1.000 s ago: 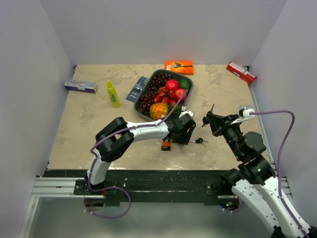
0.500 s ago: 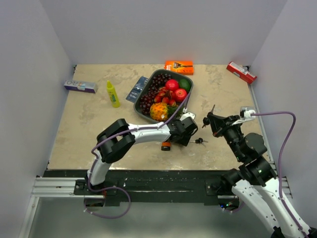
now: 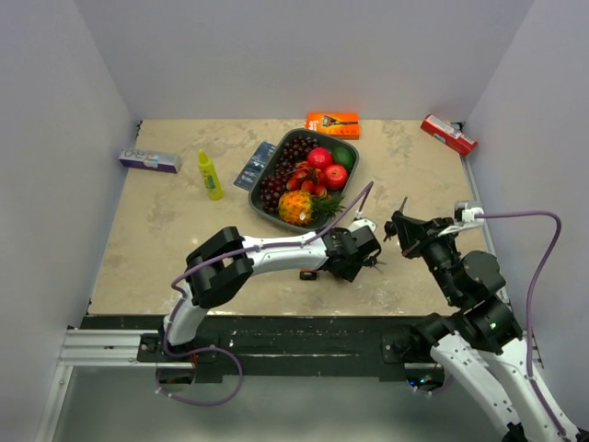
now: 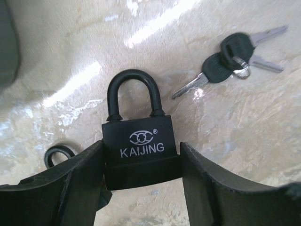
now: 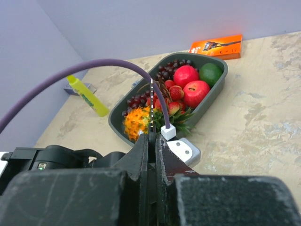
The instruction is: Unlock with the key
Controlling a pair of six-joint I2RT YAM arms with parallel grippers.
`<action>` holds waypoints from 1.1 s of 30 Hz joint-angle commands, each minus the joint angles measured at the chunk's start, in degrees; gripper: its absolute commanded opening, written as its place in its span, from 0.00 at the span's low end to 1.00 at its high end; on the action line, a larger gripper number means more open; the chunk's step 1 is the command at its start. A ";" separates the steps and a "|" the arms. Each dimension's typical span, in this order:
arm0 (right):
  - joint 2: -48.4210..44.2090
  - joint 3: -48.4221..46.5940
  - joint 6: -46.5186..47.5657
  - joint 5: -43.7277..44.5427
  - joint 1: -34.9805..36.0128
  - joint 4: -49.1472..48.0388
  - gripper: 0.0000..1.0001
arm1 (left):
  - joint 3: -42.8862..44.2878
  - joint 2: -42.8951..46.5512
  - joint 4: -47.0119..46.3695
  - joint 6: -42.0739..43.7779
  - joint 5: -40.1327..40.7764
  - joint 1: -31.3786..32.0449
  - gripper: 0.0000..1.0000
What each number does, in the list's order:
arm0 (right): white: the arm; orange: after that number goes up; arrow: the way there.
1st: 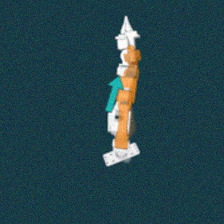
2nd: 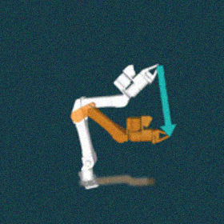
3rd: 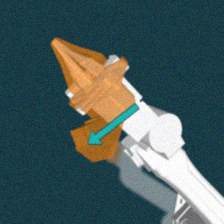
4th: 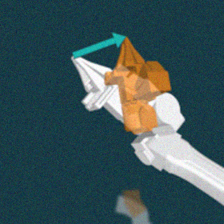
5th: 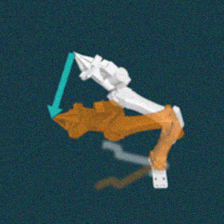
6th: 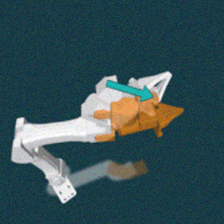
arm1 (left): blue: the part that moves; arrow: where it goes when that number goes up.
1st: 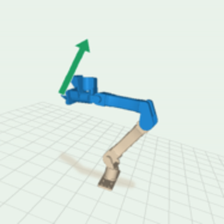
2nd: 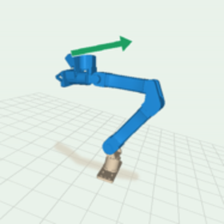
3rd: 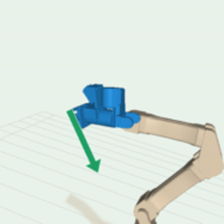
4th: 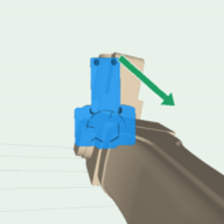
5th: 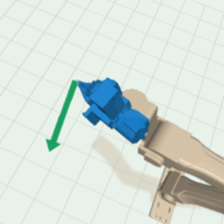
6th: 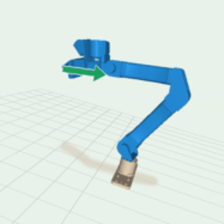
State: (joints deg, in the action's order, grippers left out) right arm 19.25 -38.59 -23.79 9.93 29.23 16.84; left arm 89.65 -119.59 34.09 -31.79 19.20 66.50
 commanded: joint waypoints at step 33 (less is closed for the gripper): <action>16.87 11.34 -14.09 -16.88 3.71 -28.51 0.00 | -12.47 30.11 -18.87 9.73 -11.65 -24.84 0.00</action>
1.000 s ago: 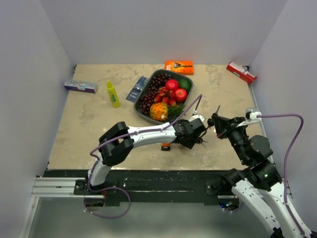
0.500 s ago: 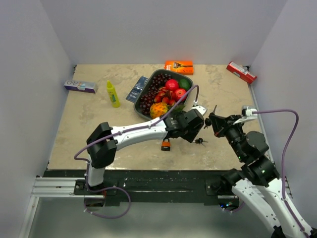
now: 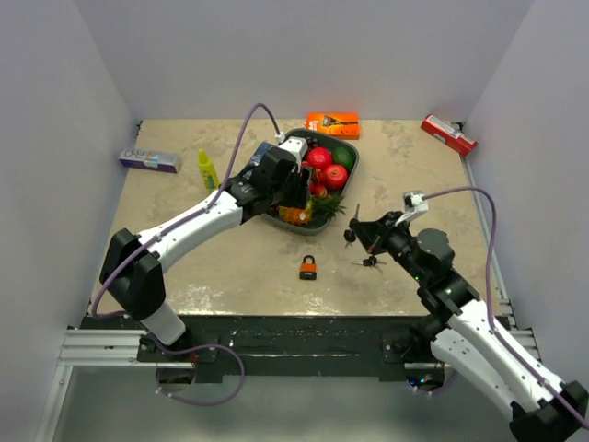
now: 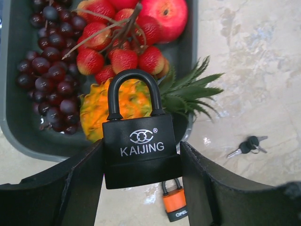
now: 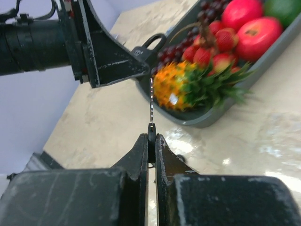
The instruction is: Unlock with the key
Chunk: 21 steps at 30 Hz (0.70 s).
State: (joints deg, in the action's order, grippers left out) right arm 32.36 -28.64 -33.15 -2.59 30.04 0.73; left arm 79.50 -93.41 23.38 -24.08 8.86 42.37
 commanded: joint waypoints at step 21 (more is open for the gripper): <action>40.23 -6.77 -12.38 -6.46 20.67 -36.77 0.00 | -22.46 20.89 -20.21 -3.35 -5.34 -4.93 0.00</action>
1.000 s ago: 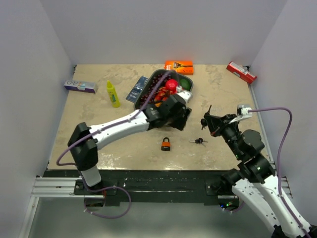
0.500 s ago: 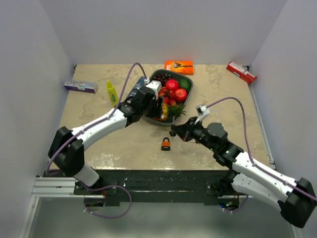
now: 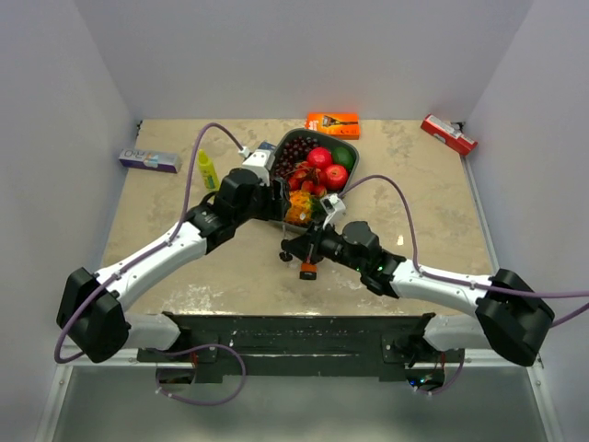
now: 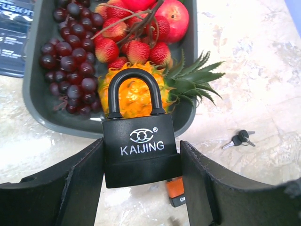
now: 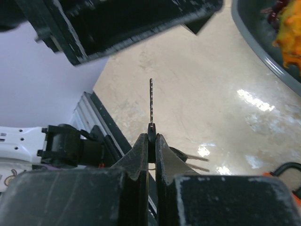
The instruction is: Unlock with the key
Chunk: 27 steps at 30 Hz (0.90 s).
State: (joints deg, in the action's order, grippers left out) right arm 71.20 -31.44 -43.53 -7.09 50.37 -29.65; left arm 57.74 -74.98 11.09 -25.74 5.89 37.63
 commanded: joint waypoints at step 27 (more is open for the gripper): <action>6.93 -3.98 -10.00 -8.11 -3.78 -12.72 0.00 | -2.98 5.46 -10.21 -3.09 -7.30 -0.19 0.00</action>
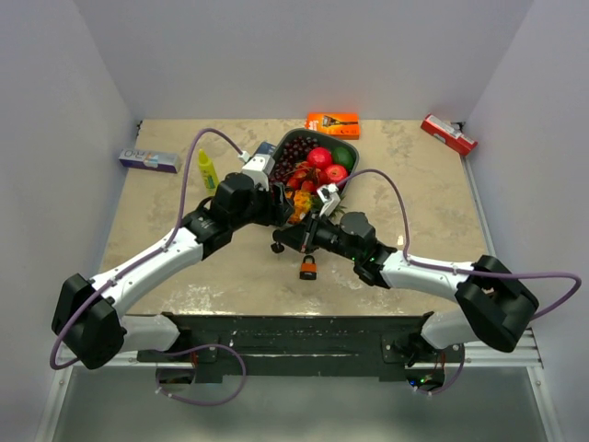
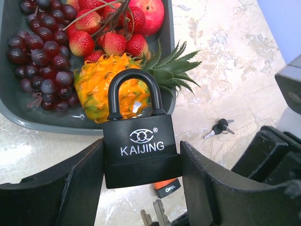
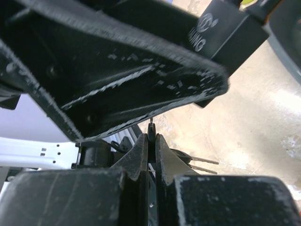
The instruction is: Unlock with the key
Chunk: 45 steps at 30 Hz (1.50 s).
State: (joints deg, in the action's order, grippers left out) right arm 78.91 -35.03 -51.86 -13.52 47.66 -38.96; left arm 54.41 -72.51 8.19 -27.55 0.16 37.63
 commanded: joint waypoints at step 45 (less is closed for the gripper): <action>1.07 -1.80 -1.76 -2.21 -3.89 0.64 0.00 | 0.52 2.20 -7.31 -0.57 -2.36 -0.19 0.00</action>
State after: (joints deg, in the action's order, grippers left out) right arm 80.55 -35.03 -52.93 -16.25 44.49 -37.04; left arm 53.98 -72.40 7.73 -27.90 -1.56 37.63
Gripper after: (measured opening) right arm 0.036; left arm 0.648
